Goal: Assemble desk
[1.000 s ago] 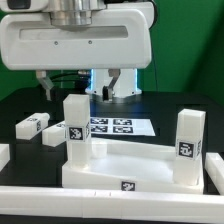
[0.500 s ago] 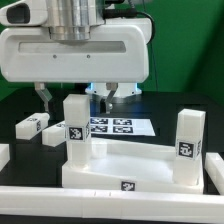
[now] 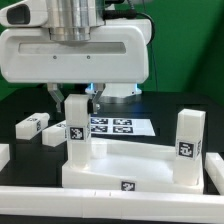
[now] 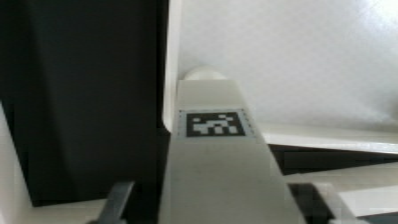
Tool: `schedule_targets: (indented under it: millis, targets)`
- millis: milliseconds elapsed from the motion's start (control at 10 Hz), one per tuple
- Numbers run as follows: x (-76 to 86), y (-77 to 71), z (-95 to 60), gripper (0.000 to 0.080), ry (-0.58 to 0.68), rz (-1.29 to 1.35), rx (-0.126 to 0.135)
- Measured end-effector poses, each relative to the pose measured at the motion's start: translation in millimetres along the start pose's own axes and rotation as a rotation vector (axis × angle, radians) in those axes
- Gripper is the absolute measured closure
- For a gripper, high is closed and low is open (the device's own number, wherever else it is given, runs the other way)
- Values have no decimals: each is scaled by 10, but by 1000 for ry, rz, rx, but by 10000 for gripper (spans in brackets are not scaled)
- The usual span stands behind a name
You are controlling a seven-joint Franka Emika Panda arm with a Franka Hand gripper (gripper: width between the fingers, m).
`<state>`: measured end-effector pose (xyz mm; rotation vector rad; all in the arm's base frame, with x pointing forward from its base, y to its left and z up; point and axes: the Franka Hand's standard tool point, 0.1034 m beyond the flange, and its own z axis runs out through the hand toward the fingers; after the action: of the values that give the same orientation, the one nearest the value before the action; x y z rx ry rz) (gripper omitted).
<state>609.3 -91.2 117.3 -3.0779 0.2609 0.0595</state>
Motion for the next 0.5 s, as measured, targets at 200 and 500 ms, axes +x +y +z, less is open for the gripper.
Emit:
schedule_targets:
  millis: [200,500]
  targets:
    - [0,0,0,511,0,9,0]
    - [0,-9,1,511,0,151,6]
